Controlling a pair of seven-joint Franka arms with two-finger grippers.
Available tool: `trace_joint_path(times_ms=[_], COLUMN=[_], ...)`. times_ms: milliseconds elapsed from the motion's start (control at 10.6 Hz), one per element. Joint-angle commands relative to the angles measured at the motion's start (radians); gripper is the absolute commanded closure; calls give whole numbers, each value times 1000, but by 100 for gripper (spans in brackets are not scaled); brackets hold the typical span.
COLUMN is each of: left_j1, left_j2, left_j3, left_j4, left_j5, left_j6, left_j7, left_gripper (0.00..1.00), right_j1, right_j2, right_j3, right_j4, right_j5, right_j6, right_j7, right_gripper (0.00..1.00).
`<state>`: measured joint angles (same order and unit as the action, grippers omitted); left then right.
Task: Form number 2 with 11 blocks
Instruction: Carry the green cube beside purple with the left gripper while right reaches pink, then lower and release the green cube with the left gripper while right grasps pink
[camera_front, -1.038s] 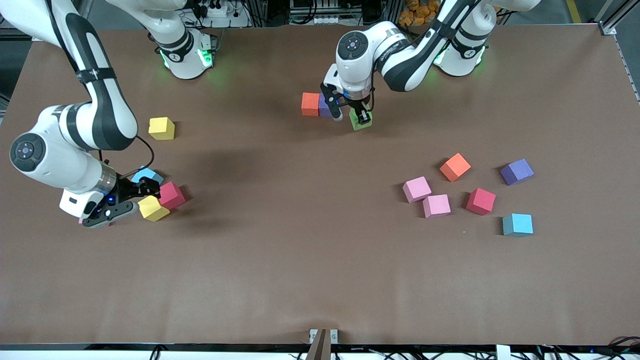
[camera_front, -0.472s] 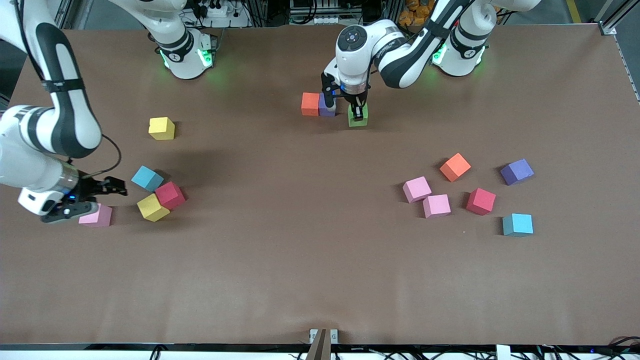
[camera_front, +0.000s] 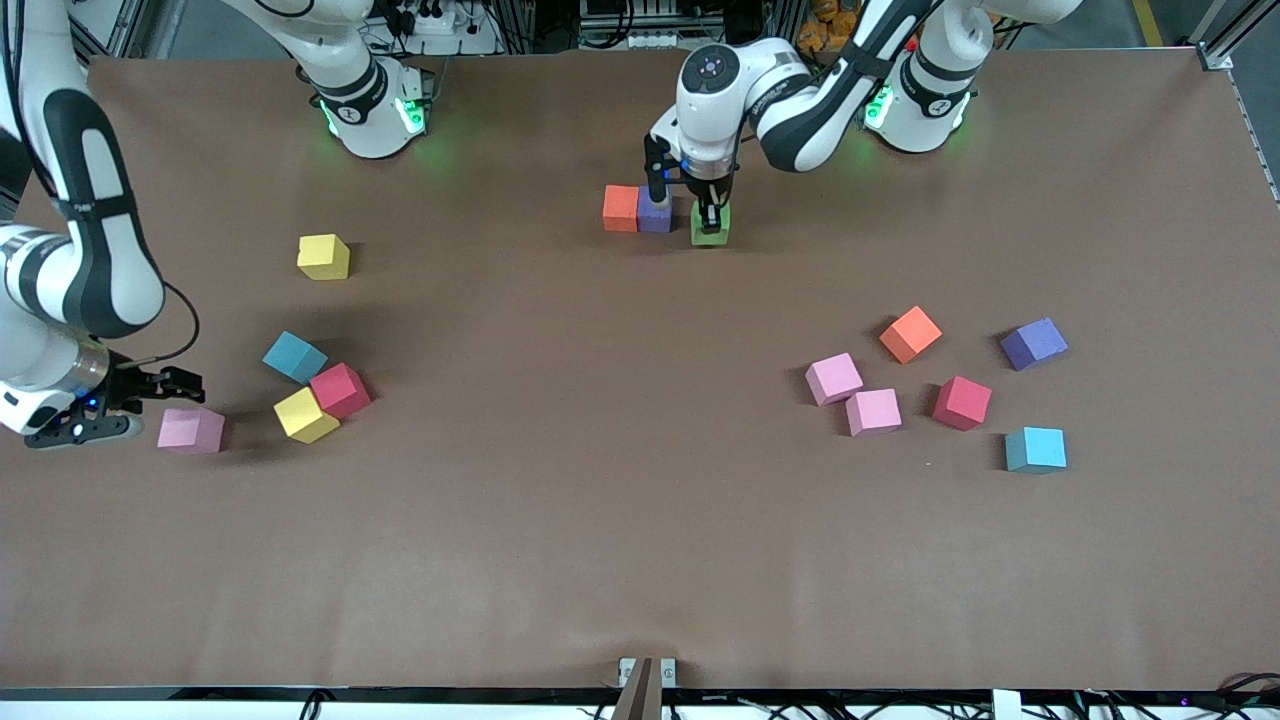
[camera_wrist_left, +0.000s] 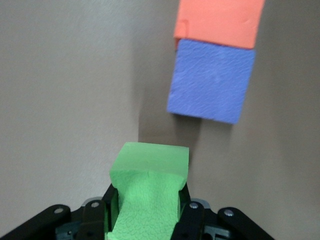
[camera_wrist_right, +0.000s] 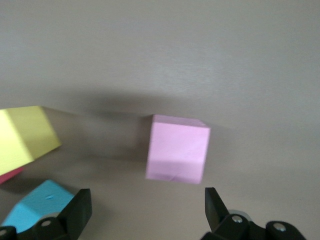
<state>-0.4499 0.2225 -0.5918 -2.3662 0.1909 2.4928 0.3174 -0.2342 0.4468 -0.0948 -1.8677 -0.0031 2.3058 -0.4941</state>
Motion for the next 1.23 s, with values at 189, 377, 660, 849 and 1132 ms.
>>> trace_joint_path(times_ms=[189, 377, 660, 849, 1132], left_j1=[-10, -15, -15, -13, -16], left_j2=[41, 50, 83, 93, 109], left_j3=[-22, -20, -20, -20, -20], left_j4=[7, 7, 25, 38, 44], left_j5=[53, 58, 67, 70, 70], left_j6=[40, 46, 57, 57, 57], left_j7=[-3, -4, -6, -12, -34], left_gripper=[61, 61, 61, 60, 60], right_j1=[-43, -45, -43, -42, -36], right_j2=[111, 128, 159, 167, 179], right_j3=[7, 7, 7, 7, 7], right_j4=[56, 56, 56, 58, 58], right_j5=[31, 75, 101, 103, 138], right_j6=[76, 96, 141, 156, 185], right_j7=[-21, -21, -23, -21, -23], right_gripper=[0, 0, 0, 0, 1])
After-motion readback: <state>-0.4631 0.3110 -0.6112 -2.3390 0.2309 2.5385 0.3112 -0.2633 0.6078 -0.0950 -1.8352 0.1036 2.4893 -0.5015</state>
